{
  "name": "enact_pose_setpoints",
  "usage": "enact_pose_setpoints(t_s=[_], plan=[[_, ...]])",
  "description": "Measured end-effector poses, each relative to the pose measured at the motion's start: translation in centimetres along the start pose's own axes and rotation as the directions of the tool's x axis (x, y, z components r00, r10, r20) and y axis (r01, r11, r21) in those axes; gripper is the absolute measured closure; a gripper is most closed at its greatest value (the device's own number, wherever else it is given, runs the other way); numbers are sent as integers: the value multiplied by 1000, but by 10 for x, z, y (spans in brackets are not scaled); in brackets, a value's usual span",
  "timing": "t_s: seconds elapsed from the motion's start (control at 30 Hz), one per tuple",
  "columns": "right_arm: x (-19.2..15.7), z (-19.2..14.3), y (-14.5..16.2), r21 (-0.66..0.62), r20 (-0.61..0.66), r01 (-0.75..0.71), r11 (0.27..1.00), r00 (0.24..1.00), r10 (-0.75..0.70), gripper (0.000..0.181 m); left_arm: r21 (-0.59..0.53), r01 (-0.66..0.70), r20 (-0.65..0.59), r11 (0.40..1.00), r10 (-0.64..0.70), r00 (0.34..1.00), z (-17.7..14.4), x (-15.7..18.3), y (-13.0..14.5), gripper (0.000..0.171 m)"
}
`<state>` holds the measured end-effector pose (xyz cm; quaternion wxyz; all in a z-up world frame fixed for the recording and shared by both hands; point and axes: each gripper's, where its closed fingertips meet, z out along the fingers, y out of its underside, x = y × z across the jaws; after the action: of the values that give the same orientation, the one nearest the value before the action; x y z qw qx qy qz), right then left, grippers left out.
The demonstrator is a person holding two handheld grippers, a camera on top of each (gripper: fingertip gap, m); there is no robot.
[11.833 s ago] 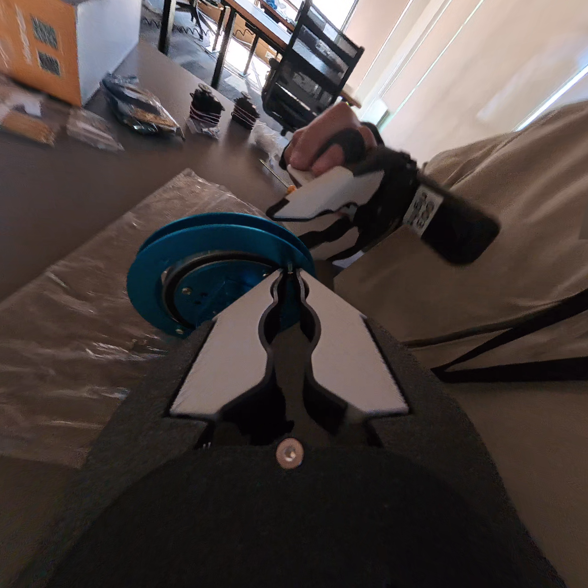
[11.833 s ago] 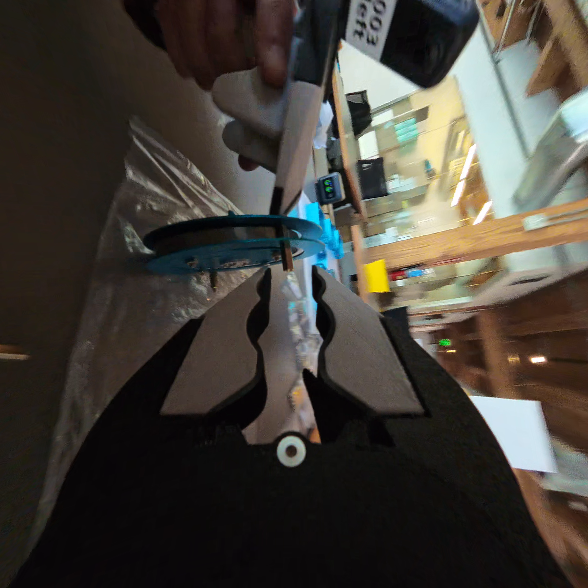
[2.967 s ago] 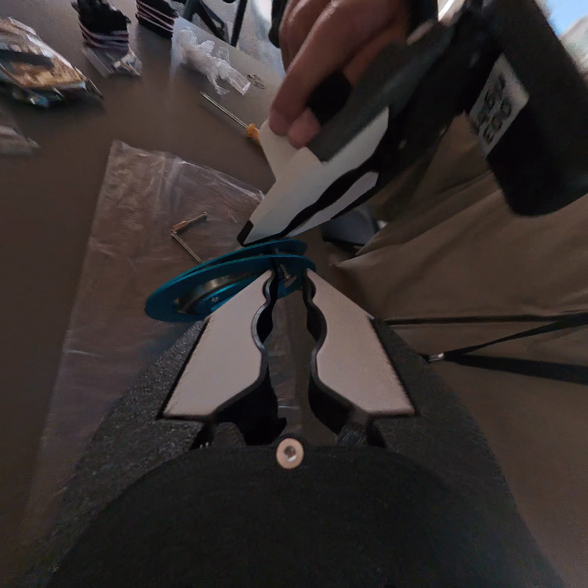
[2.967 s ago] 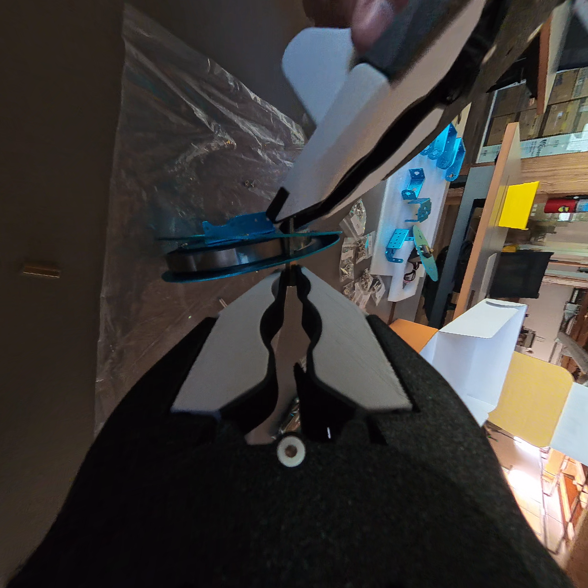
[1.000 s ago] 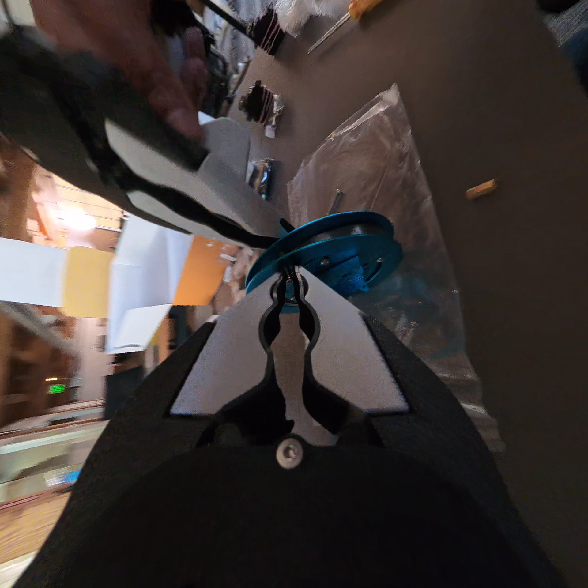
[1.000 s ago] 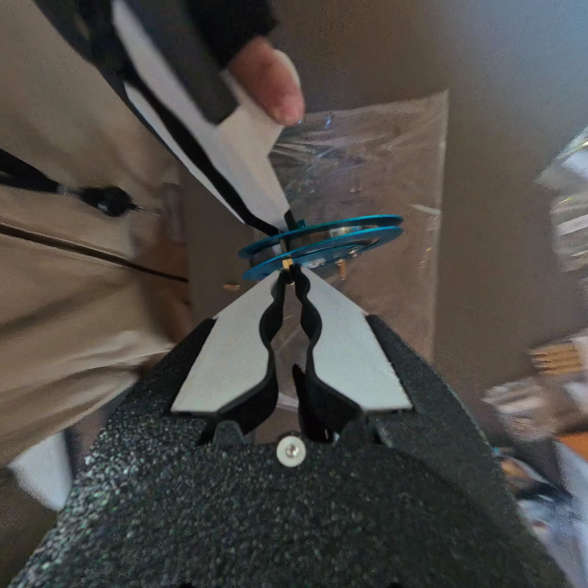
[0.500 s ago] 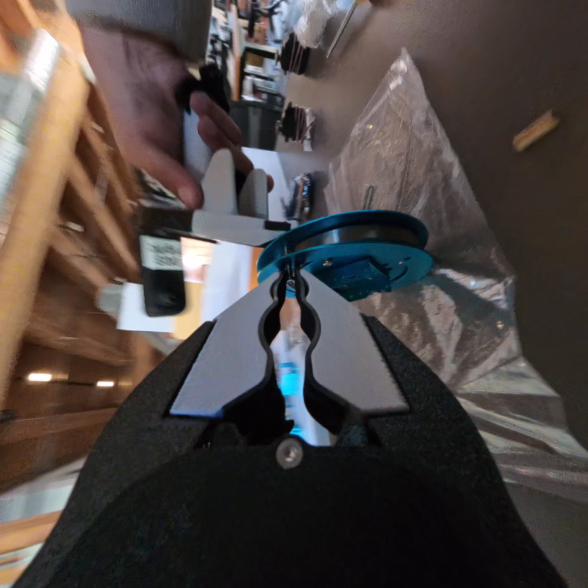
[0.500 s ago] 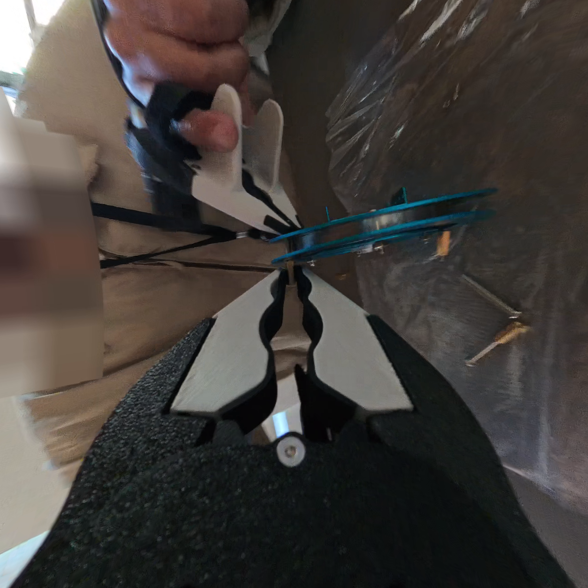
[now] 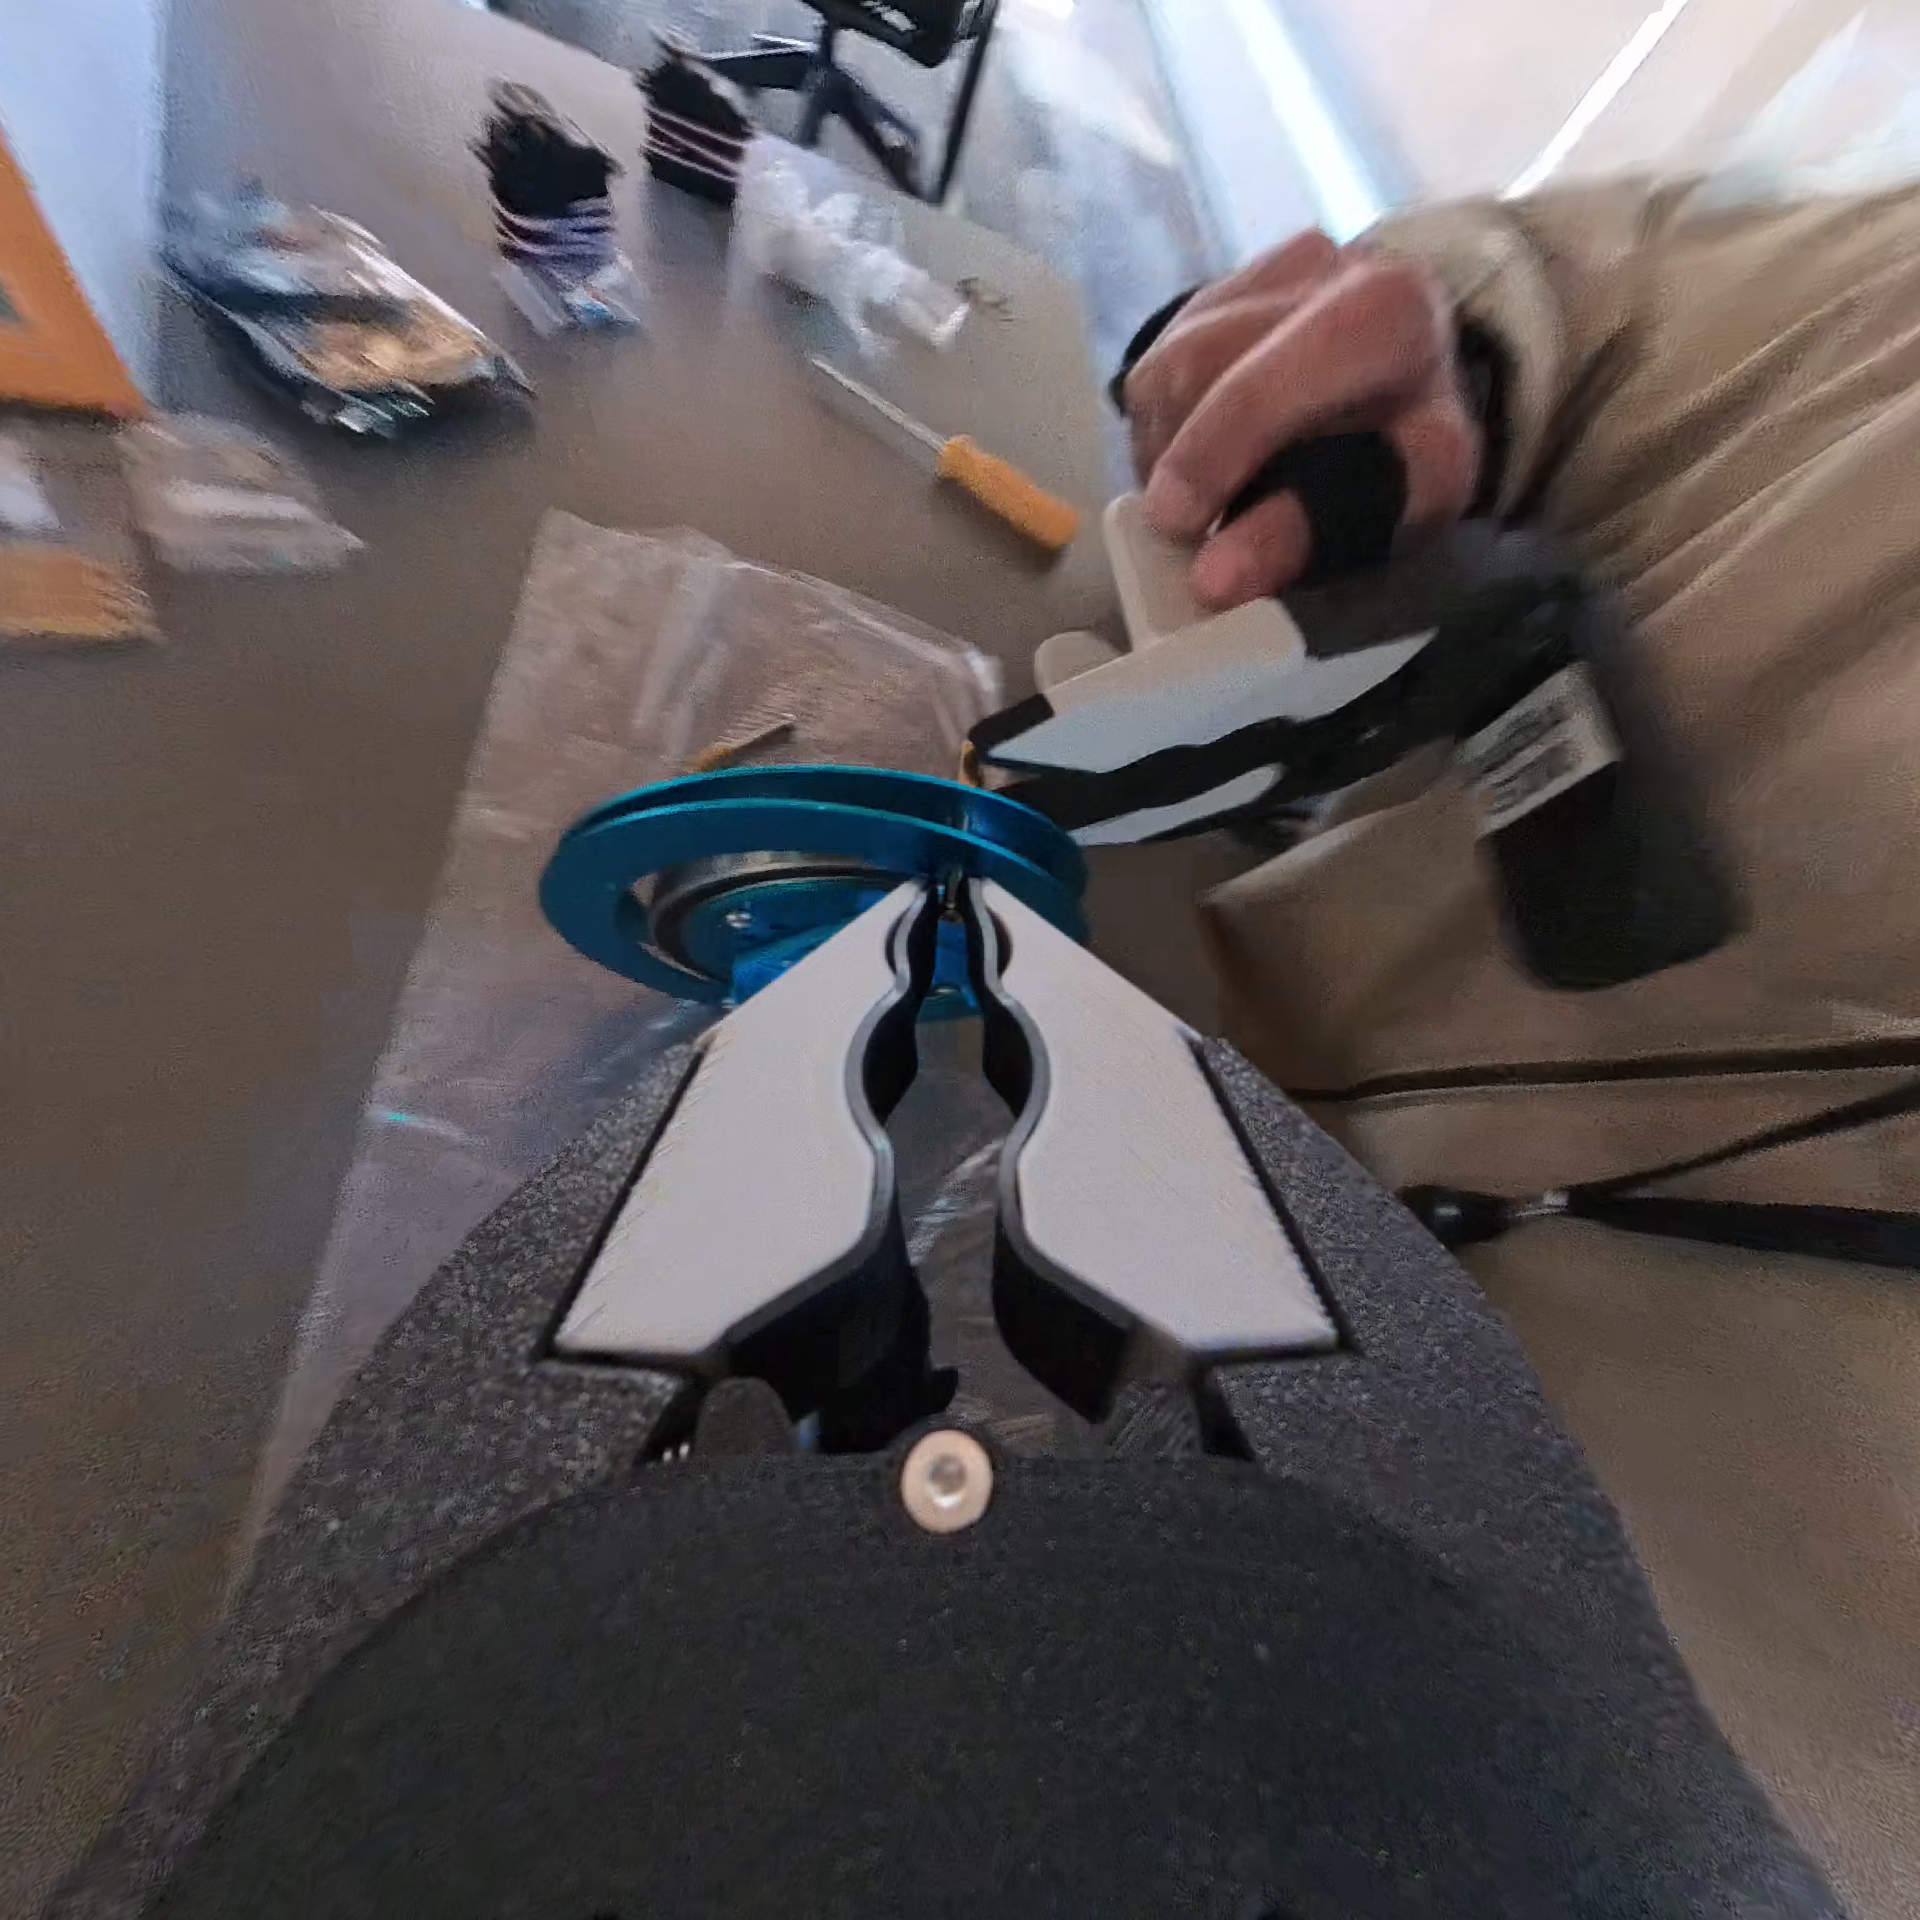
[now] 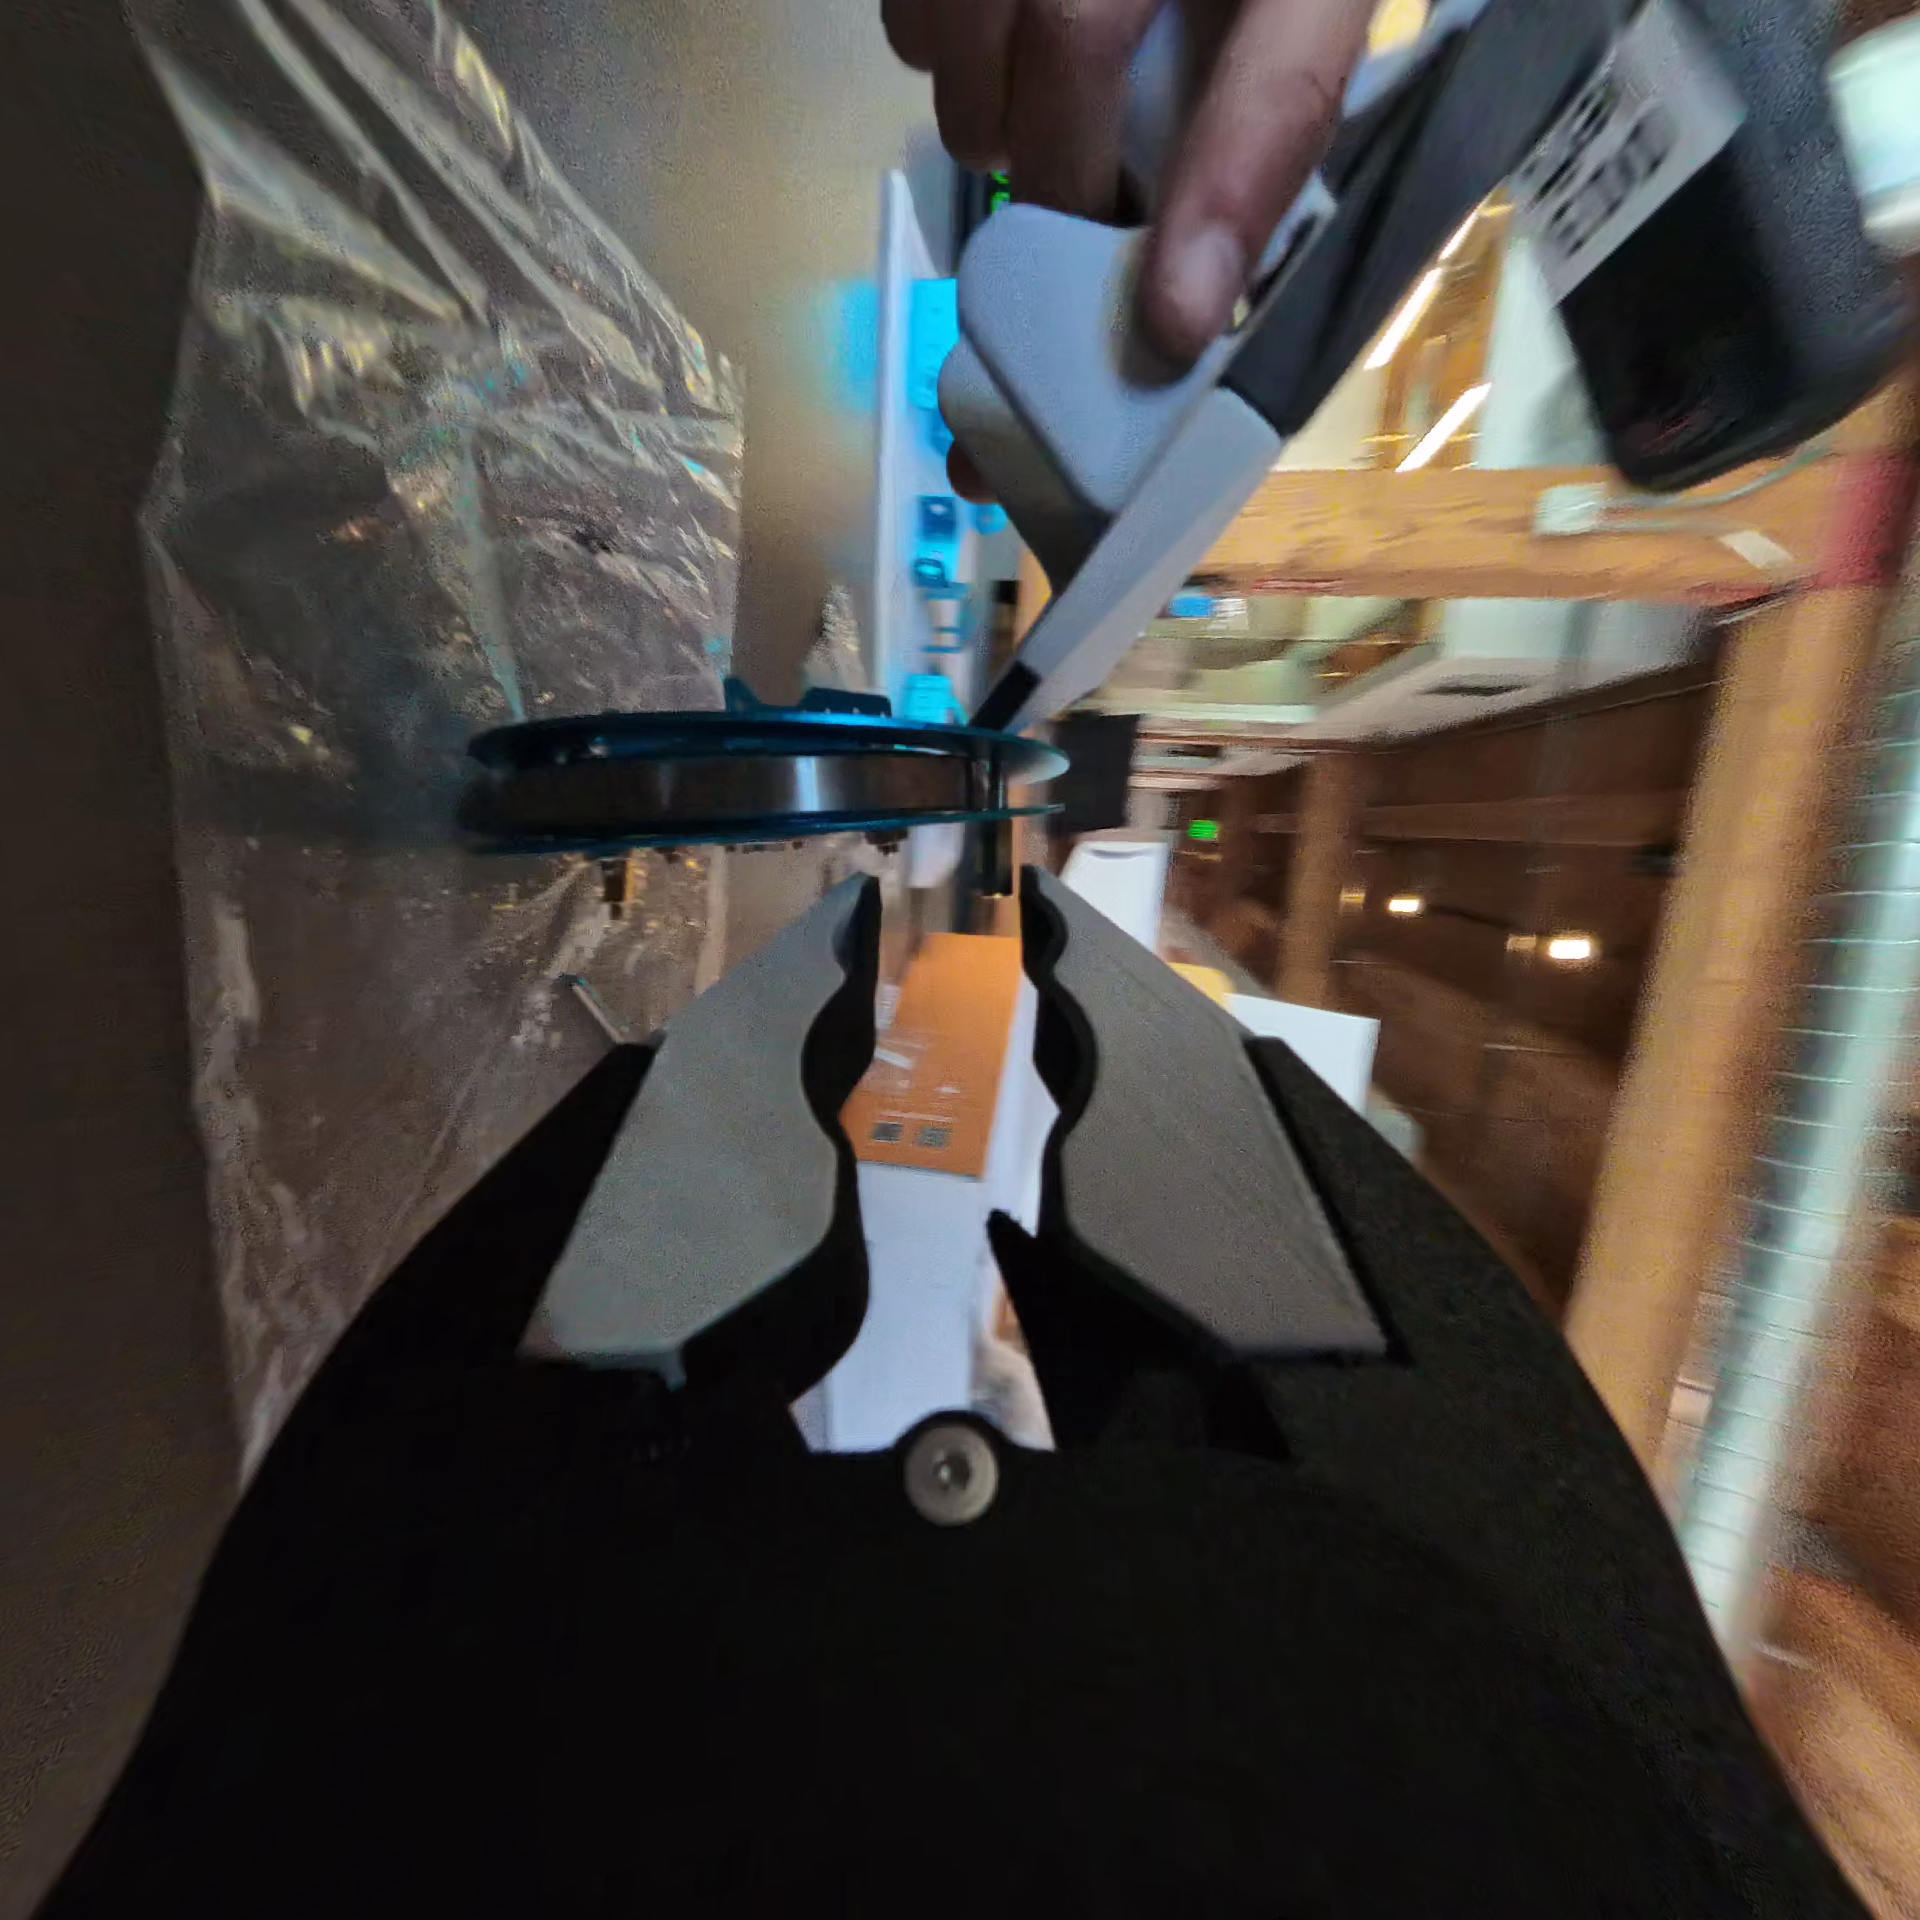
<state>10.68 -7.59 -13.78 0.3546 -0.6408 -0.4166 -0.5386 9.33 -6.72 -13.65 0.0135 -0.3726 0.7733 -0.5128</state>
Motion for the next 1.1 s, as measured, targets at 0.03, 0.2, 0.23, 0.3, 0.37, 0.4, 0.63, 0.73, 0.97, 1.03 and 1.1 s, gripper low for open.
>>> enact_pose_setpoints(t_s=[0.03, 0.2, 0.23, 0.3, 0.37, 0.4, 0.63, 0.73, 0.97, 1.03, 1.1], plan=[[0, 1, 0, -8, -55, 35, 999, 998, -36, 153, 10, 52, -60, 999, -51, 997, 0, 2, 0, 168], [12, 6, -5, -5, -226, 118, 993, 967, -116, 159, 14, 290, -284, 957, -274, 919, 2, 9, 0, 168], [12, 6, -7, -4, -238, 124, 992, 964, -122, 164, 12, 318, -309, 948, -299, 903, 2, 10, 0, 167], [14, 7, -6, -20, -259, 137, 990, 956, -138, 170, 14, 355, -340, 935, -329, 881, 0, 9, 0, 167], [12, 10, -4, -22, -244, 138, 990, 960, -139, 176, 6, 378, -369, 926, -350, 861, -1, 10, 0, 167], [12, 9, -5, -20, -251, 147, 989, 957, -148, 177, 1, 386, -379, 922, -357, 854, -1, 11, 1, 167], [11, 8, -3, -2, -350, 197, 980, 918, -185, 172, -15, 513, -480, 858, -457, 749, 0, 12, -1, 167], [13, 7, -4, 4, -365, 184, 983, 915, -170, 177, -12, 509, -480, 861, -451, 752, -1, 11, -1, 168], [4, 10, 2, 34, 49, -141, 989, 989, 139, 178, 75, -89, -96, 993, 96, 991, 5, 13, 1, 170], [0, 8, 1, 26, 232, -253, 967, 942, 241, 178, 31, -280, 40, 959, 279, 960, 7, 15, 3, 170], [-5, 3, 0, 3, 378, -294, 956, 886, 271, 178, -37, -422, 141, 906, 423, 895, 9, 17, 5, 170]])
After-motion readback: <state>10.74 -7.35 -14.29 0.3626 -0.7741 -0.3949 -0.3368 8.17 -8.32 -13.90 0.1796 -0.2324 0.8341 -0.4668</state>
